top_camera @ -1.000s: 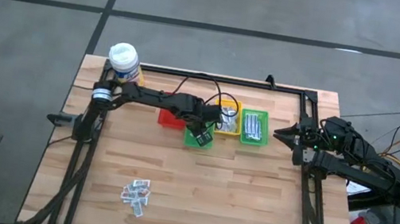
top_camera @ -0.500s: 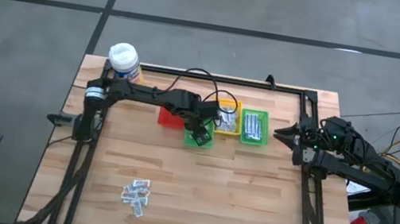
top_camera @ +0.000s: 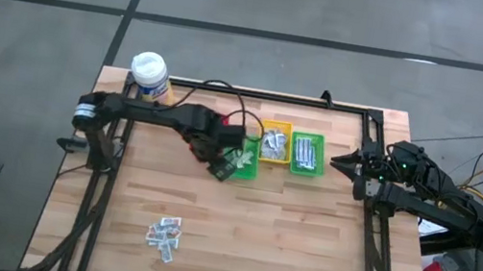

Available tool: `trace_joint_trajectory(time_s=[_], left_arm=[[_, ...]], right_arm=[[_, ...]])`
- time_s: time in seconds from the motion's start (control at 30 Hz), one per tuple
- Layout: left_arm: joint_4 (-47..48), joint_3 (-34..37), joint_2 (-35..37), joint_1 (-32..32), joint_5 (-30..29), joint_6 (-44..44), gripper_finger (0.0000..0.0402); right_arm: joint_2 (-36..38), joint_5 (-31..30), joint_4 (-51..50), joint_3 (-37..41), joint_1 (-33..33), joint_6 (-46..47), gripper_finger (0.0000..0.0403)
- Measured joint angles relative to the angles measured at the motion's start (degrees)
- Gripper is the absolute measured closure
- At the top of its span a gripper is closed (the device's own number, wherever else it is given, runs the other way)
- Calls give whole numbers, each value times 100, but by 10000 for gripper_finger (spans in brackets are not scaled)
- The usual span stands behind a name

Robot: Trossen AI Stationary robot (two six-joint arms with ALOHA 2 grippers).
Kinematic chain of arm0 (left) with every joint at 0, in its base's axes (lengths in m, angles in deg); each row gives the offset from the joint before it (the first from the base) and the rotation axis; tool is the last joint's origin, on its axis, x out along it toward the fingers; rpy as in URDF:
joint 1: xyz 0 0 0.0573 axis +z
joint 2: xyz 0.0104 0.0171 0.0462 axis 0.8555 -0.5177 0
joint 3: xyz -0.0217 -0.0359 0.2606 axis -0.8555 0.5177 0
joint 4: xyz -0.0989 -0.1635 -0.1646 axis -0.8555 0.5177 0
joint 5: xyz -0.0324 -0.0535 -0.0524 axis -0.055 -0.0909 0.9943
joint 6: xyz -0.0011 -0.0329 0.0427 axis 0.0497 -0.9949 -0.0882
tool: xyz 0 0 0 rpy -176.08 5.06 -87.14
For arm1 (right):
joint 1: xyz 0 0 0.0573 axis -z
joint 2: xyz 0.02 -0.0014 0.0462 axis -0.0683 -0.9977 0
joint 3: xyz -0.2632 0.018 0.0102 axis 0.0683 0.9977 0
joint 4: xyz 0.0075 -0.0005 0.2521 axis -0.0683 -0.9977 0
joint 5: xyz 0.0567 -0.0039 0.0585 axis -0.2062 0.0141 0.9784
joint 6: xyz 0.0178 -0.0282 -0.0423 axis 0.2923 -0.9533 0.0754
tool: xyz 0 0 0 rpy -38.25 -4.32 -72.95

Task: Pick & Place First Aid Supplies
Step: Put the ointment pack into the red basket

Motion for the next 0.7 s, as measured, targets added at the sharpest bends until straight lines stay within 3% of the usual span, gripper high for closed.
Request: trace_joint_trajectory(time_s=[0.7], left_arm=[[309, 17, 318, -1995, -701, -630, 202]], right_arm=[[2, 1, 1, 0, 0, 0, 318]])
